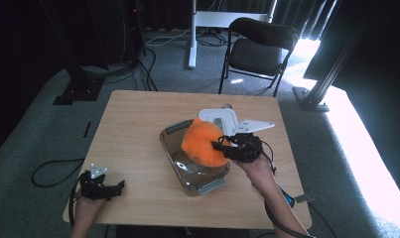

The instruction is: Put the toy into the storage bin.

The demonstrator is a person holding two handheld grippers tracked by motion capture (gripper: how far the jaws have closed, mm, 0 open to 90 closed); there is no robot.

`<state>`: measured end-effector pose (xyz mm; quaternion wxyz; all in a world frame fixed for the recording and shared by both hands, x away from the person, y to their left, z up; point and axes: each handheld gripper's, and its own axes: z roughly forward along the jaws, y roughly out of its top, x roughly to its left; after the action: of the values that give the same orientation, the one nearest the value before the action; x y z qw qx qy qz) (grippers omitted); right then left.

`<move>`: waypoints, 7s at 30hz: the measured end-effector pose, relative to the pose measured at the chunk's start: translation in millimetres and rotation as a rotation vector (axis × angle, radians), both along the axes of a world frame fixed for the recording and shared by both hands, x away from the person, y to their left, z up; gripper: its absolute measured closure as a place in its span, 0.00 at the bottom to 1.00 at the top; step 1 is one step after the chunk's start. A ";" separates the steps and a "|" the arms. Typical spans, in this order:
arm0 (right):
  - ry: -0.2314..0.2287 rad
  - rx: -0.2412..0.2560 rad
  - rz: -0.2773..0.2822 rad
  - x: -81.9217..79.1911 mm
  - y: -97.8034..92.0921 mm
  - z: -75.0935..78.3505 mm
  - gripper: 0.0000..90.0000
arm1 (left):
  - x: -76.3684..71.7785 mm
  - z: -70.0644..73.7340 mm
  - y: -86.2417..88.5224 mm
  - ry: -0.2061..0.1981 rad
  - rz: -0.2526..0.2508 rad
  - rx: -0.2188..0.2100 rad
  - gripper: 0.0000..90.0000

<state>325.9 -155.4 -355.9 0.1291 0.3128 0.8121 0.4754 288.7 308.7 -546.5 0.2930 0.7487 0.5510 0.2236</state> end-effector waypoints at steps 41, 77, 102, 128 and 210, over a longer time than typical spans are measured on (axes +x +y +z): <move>0.140 -0.155 0.069 16.3 36.4 -64.9 0.72 | -0.9 -0.1 0.2 0.000 0.004 0.000 0.01; 0.185 -0.394 0.118 28.1 68.5 -75.9 0.59 | -0.9 0.0 0.3 0.000 0.003 0.000 0.01; 0.249 -0.245 0.127 29.9 44.5 -66.8 0.31 | -0.9 0.0 0.2 -0.001 0.004 -0.001 0.01; 0.174 -0.100 0.109 16.3 17.9 -56.8 0.15 | -0.9 0.0 0.2 0.000 0.003 0.000 0.01; 0.276 -0.237 -0.354 -57.6 -160.2 -167.3 0.14 | -1.0 0.0 0.2 0.002 0.004 -0.001 0.01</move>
<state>268.3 -315.6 -523.2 0.1340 0.4950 0.8045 0.2997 287.8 308.9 -546.5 0.2926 0.7476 0.5529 0.2233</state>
